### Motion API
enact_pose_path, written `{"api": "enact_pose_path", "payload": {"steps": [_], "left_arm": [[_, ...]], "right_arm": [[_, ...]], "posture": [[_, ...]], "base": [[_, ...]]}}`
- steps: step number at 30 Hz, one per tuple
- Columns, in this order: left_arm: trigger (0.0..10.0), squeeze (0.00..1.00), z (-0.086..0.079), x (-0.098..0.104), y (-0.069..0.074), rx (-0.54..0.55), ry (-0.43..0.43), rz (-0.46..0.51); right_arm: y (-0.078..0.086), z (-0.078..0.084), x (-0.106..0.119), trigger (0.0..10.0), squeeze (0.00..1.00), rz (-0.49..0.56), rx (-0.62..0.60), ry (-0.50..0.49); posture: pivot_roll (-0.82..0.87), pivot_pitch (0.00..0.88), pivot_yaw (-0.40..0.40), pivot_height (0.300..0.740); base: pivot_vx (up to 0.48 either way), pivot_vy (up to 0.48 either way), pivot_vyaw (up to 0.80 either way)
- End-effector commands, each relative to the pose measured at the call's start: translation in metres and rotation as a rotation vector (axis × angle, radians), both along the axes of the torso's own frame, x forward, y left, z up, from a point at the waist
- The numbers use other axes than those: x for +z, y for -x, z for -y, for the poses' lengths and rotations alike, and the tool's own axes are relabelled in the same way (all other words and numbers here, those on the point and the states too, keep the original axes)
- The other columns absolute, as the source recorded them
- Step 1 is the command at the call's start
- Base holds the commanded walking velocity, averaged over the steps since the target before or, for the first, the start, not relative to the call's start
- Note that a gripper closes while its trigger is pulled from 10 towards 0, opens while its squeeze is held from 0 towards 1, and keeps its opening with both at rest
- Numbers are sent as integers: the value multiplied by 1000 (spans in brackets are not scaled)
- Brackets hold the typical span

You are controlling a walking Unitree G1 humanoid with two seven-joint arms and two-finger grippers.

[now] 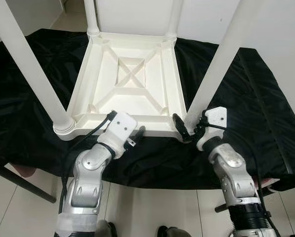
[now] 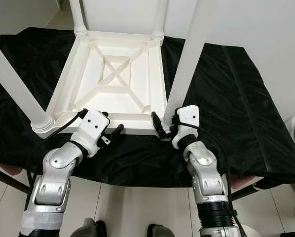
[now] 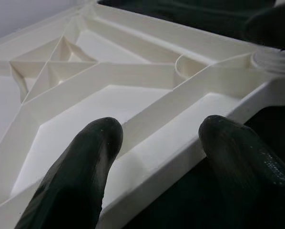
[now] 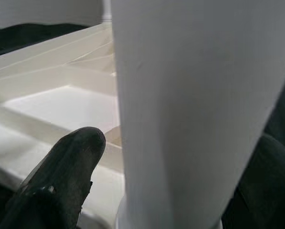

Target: Building children table

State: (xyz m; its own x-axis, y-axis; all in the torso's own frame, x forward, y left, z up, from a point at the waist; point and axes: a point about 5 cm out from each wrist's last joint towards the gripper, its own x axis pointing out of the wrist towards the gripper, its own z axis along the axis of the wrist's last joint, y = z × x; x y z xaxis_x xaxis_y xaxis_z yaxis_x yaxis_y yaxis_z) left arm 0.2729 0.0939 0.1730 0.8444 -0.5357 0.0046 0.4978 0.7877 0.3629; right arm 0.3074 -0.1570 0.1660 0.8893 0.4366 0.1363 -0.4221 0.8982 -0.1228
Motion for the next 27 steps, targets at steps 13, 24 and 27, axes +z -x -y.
{"api": "enact_pose_path", "payload": {"steps": [13,24,27], "left_arm": [[10000,0,15,1,11,-100,3,14],[10000,0,22,-1,18,-150,-29,17],[10000,0,22,-1,17,-143,-30,14]], "right_arm": [[-10,4,-13,10000,0,-49,242,155],[-27,8,-12,0,0,-72,352,250],[-29,12,-12,0,0,-82,368,242]], "posture": [[-89,108,-4,740],[-76,107,-11,740],[-71,108,-15,740]], "base": [[0,0,0],[0,0,0],[0,0,0]]}}
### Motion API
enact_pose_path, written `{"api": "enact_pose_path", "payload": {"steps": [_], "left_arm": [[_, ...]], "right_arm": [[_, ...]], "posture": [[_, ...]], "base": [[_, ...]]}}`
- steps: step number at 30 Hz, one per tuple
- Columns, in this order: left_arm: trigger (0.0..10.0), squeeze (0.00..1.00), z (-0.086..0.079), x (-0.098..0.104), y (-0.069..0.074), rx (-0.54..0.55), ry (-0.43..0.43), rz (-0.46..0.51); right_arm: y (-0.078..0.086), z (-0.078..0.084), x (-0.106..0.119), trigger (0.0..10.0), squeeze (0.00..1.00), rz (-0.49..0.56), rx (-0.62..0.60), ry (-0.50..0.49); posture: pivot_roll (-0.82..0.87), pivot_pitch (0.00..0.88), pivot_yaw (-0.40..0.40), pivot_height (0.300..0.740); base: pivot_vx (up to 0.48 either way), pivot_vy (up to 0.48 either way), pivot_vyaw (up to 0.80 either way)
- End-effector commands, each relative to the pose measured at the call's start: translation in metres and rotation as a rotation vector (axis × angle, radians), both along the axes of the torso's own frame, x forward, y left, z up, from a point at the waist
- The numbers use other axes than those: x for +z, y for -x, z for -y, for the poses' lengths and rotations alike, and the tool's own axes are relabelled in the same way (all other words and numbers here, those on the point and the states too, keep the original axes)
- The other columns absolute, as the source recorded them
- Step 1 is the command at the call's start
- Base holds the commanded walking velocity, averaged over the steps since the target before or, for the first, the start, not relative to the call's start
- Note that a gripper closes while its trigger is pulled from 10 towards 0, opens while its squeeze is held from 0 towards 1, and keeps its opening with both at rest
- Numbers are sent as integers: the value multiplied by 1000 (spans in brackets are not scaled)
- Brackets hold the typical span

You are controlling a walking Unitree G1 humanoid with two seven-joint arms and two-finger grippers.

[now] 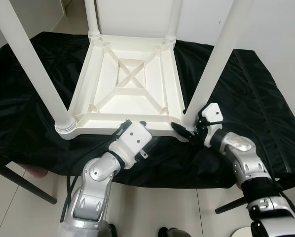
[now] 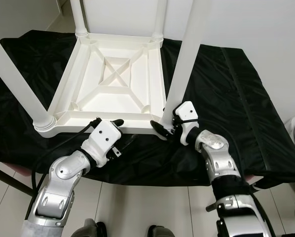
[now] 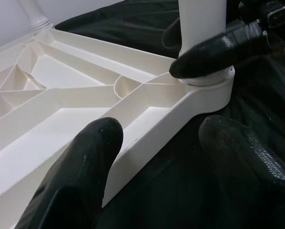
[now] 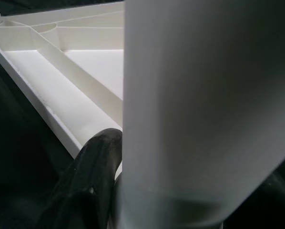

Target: Building children table

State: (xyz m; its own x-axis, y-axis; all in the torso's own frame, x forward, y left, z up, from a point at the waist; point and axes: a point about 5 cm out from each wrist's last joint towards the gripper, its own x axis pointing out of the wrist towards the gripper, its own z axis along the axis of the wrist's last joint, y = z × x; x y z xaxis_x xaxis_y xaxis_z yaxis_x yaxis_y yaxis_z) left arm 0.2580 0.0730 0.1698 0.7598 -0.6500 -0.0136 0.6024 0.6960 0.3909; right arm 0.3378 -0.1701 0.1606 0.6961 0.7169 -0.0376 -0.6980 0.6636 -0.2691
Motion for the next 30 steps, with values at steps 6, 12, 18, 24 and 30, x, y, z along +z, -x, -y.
{"api": "enact_pose_path", "payload": {"steps": [6,12,18,24,30], "left_arm": [[10000,0,1,2,2,6,8,11],[10000,0,2,1,3,4,4,8],[10000,0,3,1,2,2,3,7],[10000,0,6,0,3,-7,5,5],[10000,0,5,0,3,-5,4,5]], "right_arm": [[2,1,-11,0,0,-32,38,10],[2,4,-14,10000,0,-48,6,-48],[4,0,-16,10000,0,-47,-69,-111],[8,-14,-20,10000,0,-14,-308,-191],[21,-35,-23,10000,0,-5,-413,-280]], "posture": [[-72,110,-13,740],[-77,111,-11,740],[-84,114,-9,740],[-85,113,-11,740],[-89,112,-13,740]], "base": [[0,0,0],[0,0,0],[0,0,0],[0,0,0],[0,0,0]]}}
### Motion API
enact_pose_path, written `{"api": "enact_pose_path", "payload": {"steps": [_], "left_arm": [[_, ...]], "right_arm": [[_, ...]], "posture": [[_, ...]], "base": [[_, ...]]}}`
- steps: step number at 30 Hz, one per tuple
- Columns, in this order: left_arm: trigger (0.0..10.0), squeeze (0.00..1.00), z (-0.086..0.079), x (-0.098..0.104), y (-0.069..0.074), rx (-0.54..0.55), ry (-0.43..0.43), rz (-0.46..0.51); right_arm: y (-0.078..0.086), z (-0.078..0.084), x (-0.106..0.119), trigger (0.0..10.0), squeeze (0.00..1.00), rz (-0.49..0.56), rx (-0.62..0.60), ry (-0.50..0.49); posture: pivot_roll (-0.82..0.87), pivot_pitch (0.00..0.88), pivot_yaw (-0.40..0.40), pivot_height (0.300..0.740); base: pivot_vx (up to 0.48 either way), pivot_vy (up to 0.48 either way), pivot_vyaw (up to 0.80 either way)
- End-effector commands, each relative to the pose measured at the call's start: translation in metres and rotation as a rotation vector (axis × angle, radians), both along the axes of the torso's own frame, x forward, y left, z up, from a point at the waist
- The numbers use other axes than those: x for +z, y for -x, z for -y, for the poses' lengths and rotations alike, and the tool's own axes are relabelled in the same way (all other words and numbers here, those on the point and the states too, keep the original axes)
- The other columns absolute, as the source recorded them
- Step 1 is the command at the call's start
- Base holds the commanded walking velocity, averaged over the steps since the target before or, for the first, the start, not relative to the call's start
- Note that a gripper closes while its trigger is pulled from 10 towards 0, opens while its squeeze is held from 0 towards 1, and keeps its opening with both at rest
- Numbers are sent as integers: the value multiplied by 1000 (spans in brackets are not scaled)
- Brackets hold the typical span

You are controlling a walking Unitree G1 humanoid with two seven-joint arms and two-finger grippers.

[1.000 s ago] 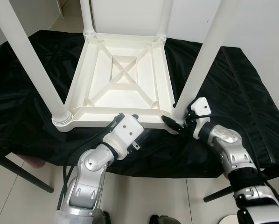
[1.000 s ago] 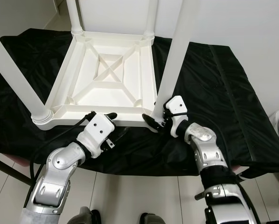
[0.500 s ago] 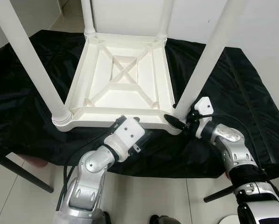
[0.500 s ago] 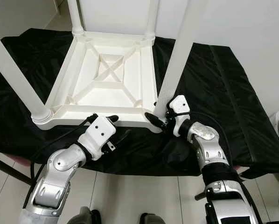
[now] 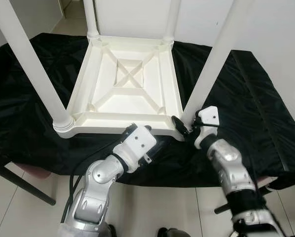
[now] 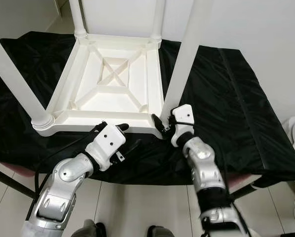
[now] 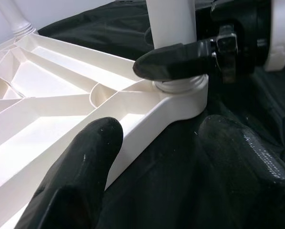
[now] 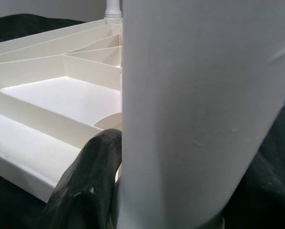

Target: Building children table

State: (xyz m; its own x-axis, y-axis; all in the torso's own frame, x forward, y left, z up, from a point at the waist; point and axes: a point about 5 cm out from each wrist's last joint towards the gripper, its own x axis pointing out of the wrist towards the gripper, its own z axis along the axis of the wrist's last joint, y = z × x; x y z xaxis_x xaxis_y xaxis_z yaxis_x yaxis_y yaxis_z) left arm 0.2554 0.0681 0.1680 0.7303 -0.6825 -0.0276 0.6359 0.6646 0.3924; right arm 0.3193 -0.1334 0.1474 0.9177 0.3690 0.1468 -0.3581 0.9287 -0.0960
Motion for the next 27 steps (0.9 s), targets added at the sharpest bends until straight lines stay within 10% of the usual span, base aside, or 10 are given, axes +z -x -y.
{"api": "enact_pose_path", "payload": {"steps": [1,6,20,21,22,27], "left_arm": [[10000,0,0,2,1,39,16,13],[10000,0,1,1,1,41,19,11],[10000,0,-3,2,-1,62,21,9],[10000,0,-3,2,-1,63,21,9],[10000,0,-3,2,0,63,21,8],[10000,0,-3,1,0,66,19,8]], "right_arm": [[3,-1,-12,10000,0,-72,-94,-70],[12,-16,-16,10000,0,-95,-343,-143],[19,-31,-9,10000,0,-68,-309,-121],[19,-32,-8,10000,341,-70,-314,-125],[19,-31,-7,10000,1000,-64,-317,-126],[18,-24,-2,10000,1000,-42,-311,-151]], "posture": [[-91,112,-16,740],[-88,112,-20,740],[-87,120,-15,740],[-87,123,-16,740],[-85,125,-17,740],[-85,120,-17,740]], "base": [[0,0,0],[0,0,0],[0,0,0],[0,0,0],[0,0,0],[0,0,0]]}}
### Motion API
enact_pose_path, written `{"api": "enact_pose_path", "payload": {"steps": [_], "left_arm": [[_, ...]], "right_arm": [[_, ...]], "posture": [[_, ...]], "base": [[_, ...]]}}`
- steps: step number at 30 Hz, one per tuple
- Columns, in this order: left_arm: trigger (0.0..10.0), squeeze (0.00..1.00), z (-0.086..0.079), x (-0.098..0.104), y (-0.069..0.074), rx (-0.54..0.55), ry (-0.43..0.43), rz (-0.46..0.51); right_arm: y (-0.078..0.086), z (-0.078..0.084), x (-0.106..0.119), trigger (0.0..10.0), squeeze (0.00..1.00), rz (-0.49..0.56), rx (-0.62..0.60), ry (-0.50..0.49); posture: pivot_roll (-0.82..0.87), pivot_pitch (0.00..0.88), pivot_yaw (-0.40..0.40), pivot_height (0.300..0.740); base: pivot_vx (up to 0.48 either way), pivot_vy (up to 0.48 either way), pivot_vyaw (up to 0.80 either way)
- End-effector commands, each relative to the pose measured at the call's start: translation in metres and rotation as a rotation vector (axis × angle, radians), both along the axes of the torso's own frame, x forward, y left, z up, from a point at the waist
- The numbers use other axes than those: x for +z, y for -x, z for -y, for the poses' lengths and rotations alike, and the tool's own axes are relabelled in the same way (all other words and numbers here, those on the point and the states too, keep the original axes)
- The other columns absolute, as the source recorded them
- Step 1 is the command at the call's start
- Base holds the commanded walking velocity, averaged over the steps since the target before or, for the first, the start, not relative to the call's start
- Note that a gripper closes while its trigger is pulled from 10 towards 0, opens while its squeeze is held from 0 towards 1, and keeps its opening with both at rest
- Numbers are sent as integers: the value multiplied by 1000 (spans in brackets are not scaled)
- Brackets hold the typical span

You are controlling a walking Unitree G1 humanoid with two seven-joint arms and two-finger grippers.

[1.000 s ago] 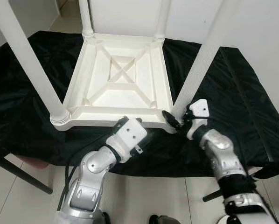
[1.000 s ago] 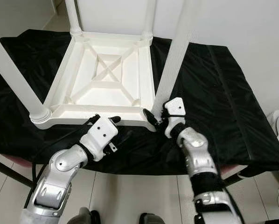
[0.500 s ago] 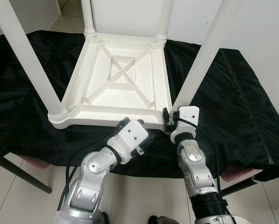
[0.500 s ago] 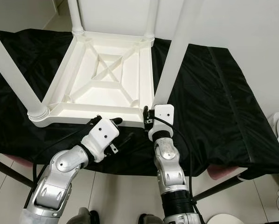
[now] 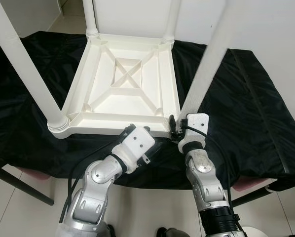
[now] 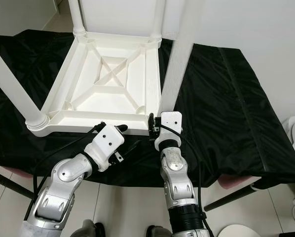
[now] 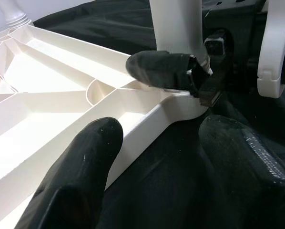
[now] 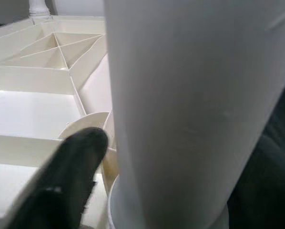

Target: Building children table

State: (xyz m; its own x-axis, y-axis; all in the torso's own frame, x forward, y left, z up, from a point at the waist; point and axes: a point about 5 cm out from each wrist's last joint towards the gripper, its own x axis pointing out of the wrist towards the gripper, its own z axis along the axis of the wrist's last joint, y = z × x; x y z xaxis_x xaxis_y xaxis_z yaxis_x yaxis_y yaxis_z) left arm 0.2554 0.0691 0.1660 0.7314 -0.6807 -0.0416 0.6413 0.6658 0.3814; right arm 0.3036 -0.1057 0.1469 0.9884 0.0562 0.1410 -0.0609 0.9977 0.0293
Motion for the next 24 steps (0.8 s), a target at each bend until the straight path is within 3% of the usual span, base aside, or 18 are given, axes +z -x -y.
{"api": "enact_pose_path", "payload": {"steps": [1,6,7,9,11,18,22,24], "left_arm": [[10000,0,-3,3,1,64,18,26],[10000,0,-6,1,1,63,1,26],[10000,0,-6,1,1,64,2,25],[10000,0,-6,1,1,64,2,25],[10000,0,-7,2,-1,65,2,25],[10000,0,-6,2,-2,66,3,27],[10000,0,-5,5,-4,59,5,36],[10000,0,-5,5,-4,55,4,37]], "right_arm": [[1,8,2,10000,1000,10,-8,-32],[-2,15,11,10000,1000,45,119,-47],[-3,17,12,10000,0,44,162,-41],[-3,17,12,10000,0,44,162,-41],[-7,26,17,10000,0,43,297,14],[-12,32,20,10000,0,48,401,78],[-18,39,19,10000,0,30,605,217],[-20,41,19,10000,0,25,628,239]], "posture": [[-88,120,-18,740],[-92,124,-15,740],[-95,123,-14,740],[-95,123,-14,740],[-96,125,-15,740],[-98,121,-10,740],[-102,117,1,740],[-101,118,2,740]], "base": [[0,0,0],[0,0,0],[0,0,0],[0,0,0],[0,0,0],[0,0,0],[0,0,0],[0,0,0]]}}
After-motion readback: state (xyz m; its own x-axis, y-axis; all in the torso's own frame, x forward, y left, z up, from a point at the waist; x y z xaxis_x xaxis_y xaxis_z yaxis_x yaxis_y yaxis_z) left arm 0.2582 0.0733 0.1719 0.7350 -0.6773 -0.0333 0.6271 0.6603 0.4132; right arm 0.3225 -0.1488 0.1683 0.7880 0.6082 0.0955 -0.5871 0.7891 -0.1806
